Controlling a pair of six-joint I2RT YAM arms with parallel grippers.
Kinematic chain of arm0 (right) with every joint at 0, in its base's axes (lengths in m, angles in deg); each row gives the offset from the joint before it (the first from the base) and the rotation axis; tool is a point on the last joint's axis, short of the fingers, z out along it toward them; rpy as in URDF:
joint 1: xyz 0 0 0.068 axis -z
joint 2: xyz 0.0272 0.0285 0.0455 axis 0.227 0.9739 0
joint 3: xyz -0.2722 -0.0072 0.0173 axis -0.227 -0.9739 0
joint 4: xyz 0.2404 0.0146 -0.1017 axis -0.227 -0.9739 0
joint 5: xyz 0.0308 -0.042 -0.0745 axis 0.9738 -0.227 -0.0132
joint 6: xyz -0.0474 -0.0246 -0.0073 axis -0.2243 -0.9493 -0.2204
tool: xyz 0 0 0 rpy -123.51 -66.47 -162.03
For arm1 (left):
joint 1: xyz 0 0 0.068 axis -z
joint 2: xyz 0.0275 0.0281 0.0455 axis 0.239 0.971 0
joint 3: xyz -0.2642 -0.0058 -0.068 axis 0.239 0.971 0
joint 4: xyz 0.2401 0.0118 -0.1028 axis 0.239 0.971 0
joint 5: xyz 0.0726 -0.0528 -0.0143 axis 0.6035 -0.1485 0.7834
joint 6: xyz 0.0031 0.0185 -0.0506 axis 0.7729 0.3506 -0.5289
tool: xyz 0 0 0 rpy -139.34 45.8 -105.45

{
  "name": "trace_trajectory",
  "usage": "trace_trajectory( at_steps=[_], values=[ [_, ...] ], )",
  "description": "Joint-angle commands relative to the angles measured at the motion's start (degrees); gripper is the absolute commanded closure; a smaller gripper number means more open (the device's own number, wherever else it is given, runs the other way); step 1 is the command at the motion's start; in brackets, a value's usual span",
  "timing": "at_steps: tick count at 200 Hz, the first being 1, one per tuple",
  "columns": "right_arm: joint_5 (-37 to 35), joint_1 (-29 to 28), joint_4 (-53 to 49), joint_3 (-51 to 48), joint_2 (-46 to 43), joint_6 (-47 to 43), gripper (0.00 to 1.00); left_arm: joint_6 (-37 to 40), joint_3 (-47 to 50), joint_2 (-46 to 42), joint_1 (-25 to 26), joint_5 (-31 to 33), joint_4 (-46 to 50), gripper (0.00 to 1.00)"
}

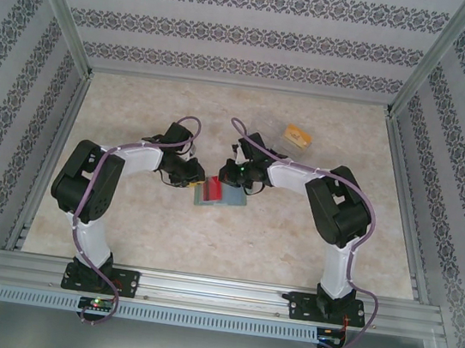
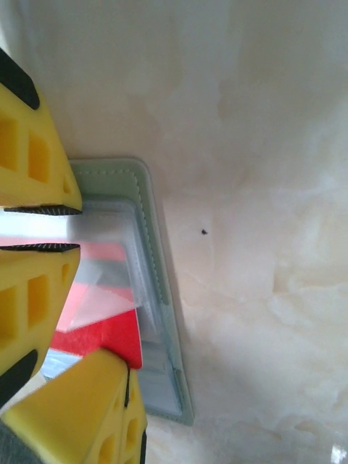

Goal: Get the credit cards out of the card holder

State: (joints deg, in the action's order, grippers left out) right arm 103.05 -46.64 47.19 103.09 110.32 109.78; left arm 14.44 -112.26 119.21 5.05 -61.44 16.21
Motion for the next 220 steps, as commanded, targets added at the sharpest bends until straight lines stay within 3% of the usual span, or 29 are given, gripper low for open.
trace_trajectory(
  at_steps=[1,75,122,174,220],
  values=[
    [-1.58,0.65,0.6,-1.25,-1.33,-1.14,0.98,2.3,-1.0,-2.76,0.72,1.43,2.95,0.79],
    [-0.26,0.47,2.15,-1.52,-0.61,-0.27,0.97,1.68,0.15,-3.11,3.14,-0.27,-0.25,0.84],
    [1.66,0.51,3.23,-1.97,-1.08,-0.33,0.95,1.93,0.0,0.21,3.2,3.04,2.2,0.87],
    [9.29,0.21,6.82,-3.05,-1.55,0.65,0.81,1.62,1.17,2.05,3.23,4.08,1.73,0.91],
    [9.41,-0.14,6.74,-4.85,-3.39,1.21,0.8,1.68,1.43,2.13,3.2,4.45,1.67,0.91]
  ],
)
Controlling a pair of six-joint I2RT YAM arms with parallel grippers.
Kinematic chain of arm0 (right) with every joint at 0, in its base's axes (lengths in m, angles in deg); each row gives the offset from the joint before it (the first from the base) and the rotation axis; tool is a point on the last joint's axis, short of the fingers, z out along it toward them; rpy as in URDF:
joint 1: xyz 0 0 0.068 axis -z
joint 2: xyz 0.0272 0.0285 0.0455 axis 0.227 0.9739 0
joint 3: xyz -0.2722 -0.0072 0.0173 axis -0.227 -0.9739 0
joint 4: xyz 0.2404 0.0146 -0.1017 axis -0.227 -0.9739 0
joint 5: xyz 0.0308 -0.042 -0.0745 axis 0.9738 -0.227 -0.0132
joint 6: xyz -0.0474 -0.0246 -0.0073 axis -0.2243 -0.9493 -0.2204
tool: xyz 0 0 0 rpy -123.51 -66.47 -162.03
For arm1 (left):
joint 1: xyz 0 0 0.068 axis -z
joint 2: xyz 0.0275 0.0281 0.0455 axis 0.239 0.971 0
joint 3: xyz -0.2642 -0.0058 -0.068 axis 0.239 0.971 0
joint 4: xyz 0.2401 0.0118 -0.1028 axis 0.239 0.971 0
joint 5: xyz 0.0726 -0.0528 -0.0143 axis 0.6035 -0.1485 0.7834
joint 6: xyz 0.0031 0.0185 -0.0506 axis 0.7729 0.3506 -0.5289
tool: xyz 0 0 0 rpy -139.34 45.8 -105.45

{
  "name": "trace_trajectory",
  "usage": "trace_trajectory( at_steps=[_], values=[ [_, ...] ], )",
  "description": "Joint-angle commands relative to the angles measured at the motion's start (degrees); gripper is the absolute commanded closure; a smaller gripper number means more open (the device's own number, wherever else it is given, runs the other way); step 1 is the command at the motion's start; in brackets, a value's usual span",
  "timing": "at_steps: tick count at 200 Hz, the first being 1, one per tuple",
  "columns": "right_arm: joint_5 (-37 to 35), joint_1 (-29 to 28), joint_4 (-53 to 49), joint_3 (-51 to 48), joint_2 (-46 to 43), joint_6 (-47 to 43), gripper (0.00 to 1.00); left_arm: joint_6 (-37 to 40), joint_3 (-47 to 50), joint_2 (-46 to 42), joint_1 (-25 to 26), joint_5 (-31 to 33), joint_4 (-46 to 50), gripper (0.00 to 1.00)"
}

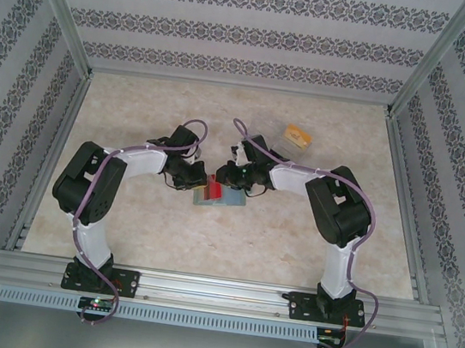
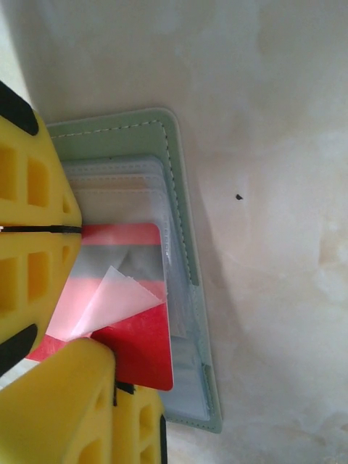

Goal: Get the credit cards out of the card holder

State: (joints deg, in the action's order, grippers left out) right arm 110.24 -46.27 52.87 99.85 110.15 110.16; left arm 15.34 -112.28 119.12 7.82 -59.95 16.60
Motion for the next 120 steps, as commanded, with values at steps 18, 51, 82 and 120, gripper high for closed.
trace_trajectory(
  at_steps=[18,51,82,120],
  values=[
    [0.73,-0.42,0.74,-2.66,-4.31,0.62,0.85,0.7,1.5,2.15,0.43,2.86,1.24,0.91],
    [-3.35,0.46,-1.16,-3.88,-7.07,-1.28,0.96,1.66,1.41,1.87,0.46,2.7,1.46,0.91],
    [-5.36,3.34,-2.46,-7.2,-11.28,-5.71,1.0,2.02,1.78,1.12,0.41,2.03,1.32,0.87],
    [-2.77,5.73,-1.72,-9.73,-19.9,-13.16,1.0,4.71,1.57,-3.18,0.41,-6.46,-3.77,0.77]
  ],
)
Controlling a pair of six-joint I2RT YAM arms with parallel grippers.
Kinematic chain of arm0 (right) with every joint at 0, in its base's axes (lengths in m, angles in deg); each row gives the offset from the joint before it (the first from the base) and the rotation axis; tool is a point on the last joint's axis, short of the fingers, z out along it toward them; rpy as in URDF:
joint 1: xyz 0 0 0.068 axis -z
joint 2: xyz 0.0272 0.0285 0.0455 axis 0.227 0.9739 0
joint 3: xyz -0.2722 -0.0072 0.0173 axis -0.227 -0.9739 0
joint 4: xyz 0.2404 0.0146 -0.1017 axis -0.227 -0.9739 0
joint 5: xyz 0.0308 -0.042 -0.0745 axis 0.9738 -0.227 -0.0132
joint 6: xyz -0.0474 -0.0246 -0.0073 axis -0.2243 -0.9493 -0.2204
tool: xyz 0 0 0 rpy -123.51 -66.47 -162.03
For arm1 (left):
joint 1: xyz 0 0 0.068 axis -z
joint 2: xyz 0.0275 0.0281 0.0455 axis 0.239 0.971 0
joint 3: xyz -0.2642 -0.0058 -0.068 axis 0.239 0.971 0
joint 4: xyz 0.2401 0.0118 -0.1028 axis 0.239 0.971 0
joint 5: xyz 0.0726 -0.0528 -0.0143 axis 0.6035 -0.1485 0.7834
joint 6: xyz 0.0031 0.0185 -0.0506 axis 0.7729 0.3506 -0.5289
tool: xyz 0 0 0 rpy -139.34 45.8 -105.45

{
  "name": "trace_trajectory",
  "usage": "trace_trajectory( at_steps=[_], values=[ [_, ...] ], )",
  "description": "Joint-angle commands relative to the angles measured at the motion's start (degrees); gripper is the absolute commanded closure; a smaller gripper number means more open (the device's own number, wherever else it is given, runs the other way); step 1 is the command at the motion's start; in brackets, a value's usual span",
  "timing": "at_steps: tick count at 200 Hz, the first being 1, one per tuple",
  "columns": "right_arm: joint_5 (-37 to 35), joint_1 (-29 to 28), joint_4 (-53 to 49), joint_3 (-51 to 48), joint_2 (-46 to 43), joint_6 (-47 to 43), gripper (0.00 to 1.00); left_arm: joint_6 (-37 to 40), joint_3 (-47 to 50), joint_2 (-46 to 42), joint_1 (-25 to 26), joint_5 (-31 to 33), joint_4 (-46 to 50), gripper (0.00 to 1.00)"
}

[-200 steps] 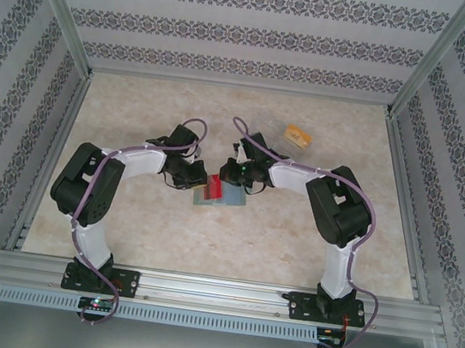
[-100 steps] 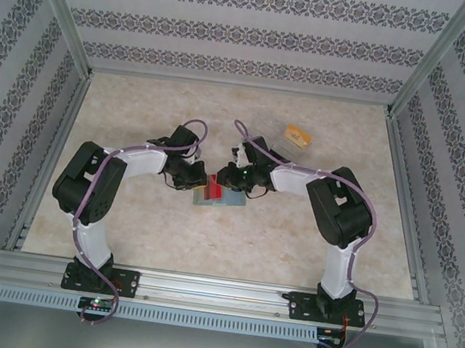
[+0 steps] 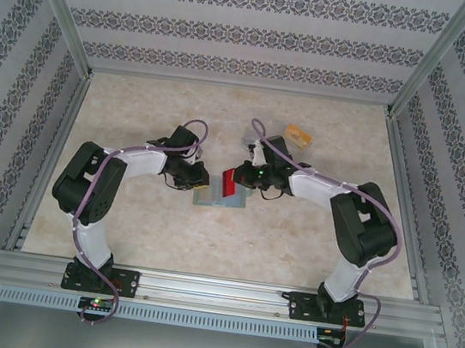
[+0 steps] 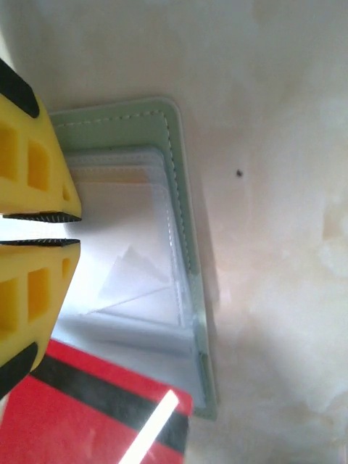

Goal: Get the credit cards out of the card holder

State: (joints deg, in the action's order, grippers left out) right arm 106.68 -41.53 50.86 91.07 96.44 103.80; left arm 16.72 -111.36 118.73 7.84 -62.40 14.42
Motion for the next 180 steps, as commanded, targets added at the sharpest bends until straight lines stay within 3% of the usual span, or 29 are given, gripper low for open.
trace_trajectory(
  at_steps=[1,23,57,92,116,148,180],
  values=[
    [0.85,1.03,0.31,-0.94,-6.49,-6.95,1.0,3.44,0.5,-2.98,0.39,-4.05,-1.45,0.77],
    [3.27,2.53,1.27,-1.06,-10.67,-8.71,1.0,4.69,-1.77,-7.36,0.06,-4.02,0.58,0.69],
    [8.38,5.99,3.63,-0.76,-13.58,-5.94,1.0,0.54,-1.05,-14.77,-0.72,-5.75,-4.77,0.4],
    [15.45,7.61,9.37,-0.53,-14.21,0.5,1.0,-7.14,0.86,-18.33,-0.76,-10.89,-16.02,0.31],
    [19.19,7.75,13.78,-0.47,-14.47,4.97,1.0,-14.28,1.85,-16.83,-0.83,-16.06,-27.12,0.29],
    [21.73,7.92,18.14,-0.16,-14.56,9.68,1.0,-17.73,0.72,-14.51,-0.76,-18.54,-32.34,0.29],
    [23.12,8.18,20.67,0.15,-14.0,12.44,1.0,-21.27,0.79,-13.37,-0.75,-21.34,-38.85,0.42]
  ],
)
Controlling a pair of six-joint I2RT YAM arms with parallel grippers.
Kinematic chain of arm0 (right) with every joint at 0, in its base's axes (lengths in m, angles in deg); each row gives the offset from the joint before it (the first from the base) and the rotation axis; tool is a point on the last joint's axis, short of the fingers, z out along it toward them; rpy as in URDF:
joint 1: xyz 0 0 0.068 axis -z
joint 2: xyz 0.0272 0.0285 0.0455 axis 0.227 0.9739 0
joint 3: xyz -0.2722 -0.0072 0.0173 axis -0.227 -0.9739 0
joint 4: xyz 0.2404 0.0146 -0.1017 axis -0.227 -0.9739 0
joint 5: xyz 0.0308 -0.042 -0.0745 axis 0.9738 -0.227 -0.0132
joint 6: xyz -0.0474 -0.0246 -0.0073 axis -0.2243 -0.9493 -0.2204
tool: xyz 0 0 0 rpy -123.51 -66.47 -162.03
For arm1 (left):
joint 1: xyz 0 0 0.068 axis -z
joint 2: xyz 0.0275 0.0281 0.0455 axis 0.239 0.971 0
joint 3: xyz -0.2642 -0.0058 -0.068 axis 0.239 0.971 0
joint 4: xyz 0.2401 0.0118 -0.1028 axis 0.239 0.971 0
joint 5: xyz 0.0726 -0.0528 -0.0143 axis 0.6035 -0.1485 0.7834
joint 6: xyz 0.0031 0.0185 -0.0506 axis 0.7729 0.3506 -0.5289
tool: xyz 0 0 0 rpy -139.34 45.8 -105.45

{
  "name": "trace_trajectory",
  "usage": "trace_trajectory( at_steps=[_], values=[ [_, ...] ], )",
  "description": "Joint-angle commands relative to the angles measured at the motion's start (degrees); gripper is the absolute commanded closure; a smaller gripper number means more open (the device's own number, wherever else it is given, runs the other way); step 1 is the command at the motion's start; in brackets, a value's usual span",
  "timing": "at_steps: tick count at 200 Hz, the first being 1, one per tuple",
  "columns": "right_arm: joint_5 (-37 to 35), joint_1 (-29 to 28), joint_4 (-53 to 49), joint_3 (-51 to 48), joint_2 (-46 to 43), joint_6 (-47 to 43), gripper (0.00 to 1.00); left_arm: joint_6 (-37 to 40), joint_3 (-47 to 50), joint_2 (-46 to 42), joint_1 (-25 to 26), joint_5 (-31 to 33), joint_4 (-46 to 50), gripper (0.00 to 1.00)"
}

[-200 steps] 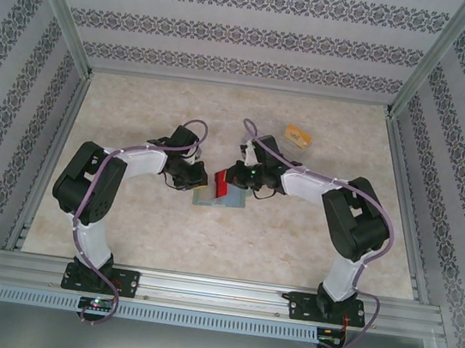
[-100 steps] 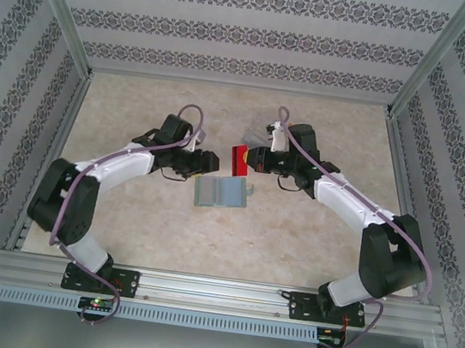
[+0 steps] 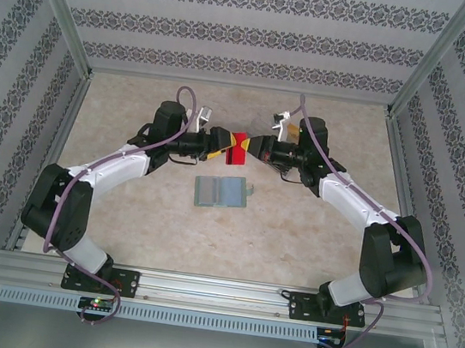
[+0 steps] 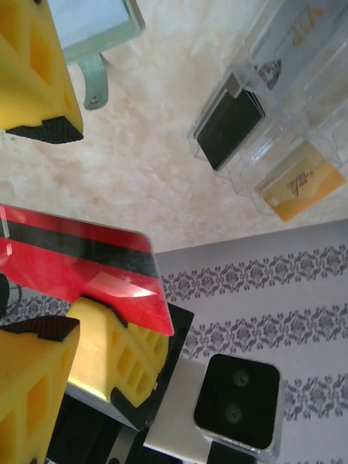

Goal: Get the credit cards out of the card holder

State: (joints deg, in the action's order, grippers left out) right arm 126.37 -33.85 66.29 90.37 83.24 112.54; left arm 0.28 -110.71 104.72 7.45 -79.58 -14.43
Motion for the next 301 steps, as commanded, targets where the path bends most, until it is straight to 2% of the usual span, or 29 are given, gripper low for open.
trace_trajectory(
  at_steps=[1,68,84,105,117,149,177,197,216,228,237,274,301],
  values=[
    [3.43,0.51,5.24,0.85,-0.8,3.7,1.0,-4.86,0.14,0.68,-0.36,-4.23,-10.13,0.43],
    [4.07,1.56,9.68,-0.41,-0.12,8.4,1.0,-9.14,2.02,0.55,-0.36,-6.03,-19.39,0.87],
    [4.0,1.45,12.23,-1.02,-0.47,10.58,0.94,-10.27,2.58,0.1,-0.31,-5.1,-21.19,0.93],
    [3.65,1.22,15.48,-1.94,-0.55,13.79,0.85,-13.3,3.48,-0.38,-0.34,-3.48,-24.64,0.96],
    [3.8,0.94,18.54,-2.79,-0.43,16.31,0.83,-15.53,4.0,-0.5,-0.34,-2.66,-27.21,0.96],
    [3.51,0.13,24.86,-4.2,0.27,21.56,0.84,-16.46,4.36,-1.51,-0.36,-0.31,-27.06,0.97],
    [3.01,-0.36,25.15,-3.73,0.87,21.91,0.87,-16.37,4.8,-1.79,-0.36,0.55,-26.09,0.96],
    [3.11,-0.37,23.27,-2.44,1.55,20.09,0.98,-15.56,4.98,-1.87,-0.49,1.01,-23.79,0.86],
    [1.67,0.11,14.21,0.13,1.56,12.58,1.0,-12.6,5.06,-3.01,-1.46,3.01,-16.66,0.62],
    [-0.5,0.75,7.44,1.89,1.29,6.56,1.0,-9.09,4.68,-4.16,-2.47,4.78,-8.77,0.44],
    [-2.76,1.26,2.7,3.13,1.16,1.84,1.0,-6.07,4.14,-5.07,-3.17,5.98,-2.49,0.35],
    [-15.14,4.04,-17.01,10.69,3.39,-18.15,1.0,4.04,2.38,-8.09,-7.26,10.67,17.94,0.16],
    [-20.06,6.91,-21.74,14.53,6.04,-31.45,1.0,11.83,0.24,-10.17,-10.29,18.61,30.8,0.06]
  ],
)
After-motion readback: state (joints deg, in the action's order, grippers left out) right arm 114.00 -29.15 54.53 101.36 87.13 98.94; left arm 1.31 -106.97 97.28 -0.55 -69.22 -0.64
